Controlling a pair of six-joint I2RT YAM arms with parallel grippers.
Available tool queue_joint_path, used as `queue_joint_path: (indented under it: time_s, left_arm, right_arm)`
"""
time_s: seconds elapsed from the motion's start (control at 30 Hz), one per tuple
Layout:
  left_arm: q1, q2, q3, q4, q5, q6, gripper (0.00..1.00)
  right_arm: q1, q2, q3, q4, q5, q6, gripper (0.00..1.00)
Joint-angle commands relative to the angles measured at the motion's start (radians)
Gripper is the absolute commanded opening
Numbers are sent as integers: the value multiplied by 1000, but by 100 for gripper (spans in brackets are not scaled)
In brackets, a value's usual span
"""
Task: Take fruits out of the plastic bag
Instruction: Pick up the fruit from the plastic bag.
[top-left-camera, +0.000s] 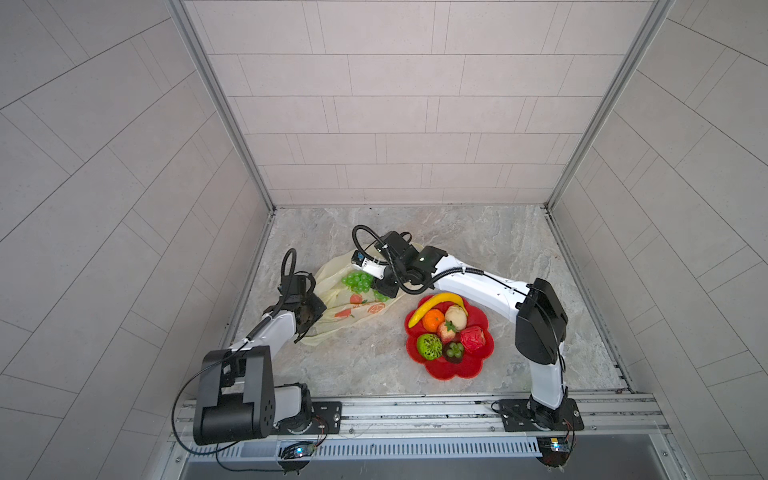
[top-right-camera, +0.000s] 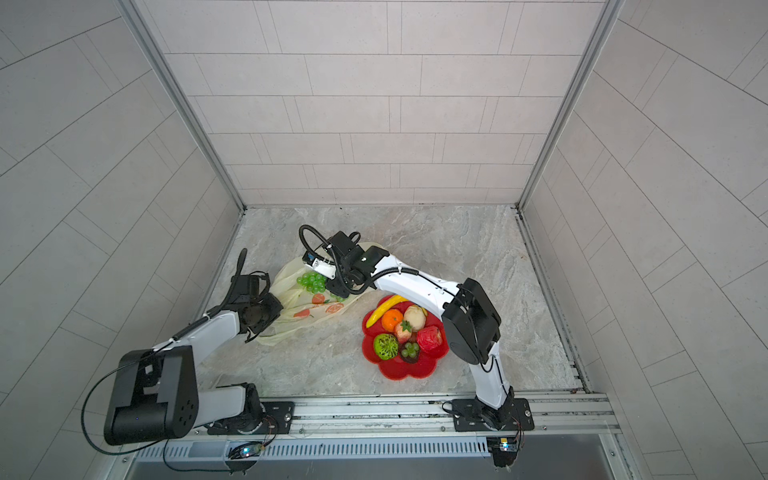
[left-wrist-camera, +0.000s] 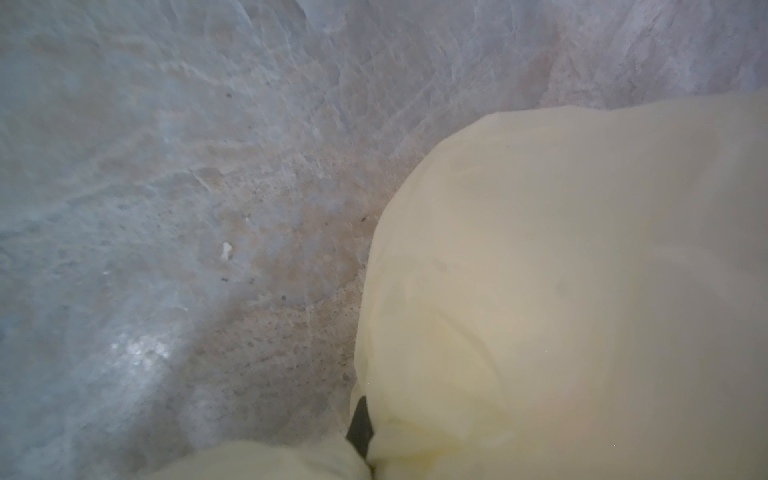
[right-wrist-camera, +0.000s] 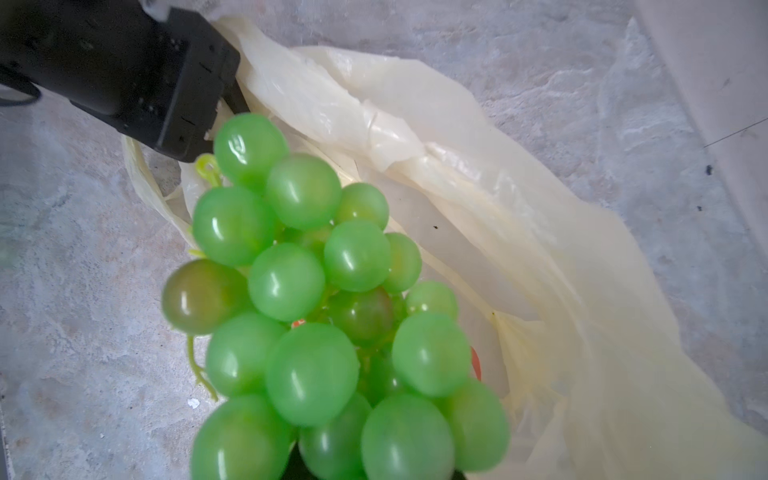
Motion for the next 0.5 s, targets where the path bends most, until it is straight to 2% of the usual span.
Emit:
queue_joint_path:
  time_s: [0.0, 0.47]
  left_arm:
    - [10, -10, -10, -21, -8, -4, 7]
    - [13, -9, -12, -20, 25, -4, 7]
  right_arm:
    - [-2, -96, -33, -43, 28, 23, 28]
    - [62, -527, -372, -168, 209, 244, 27]
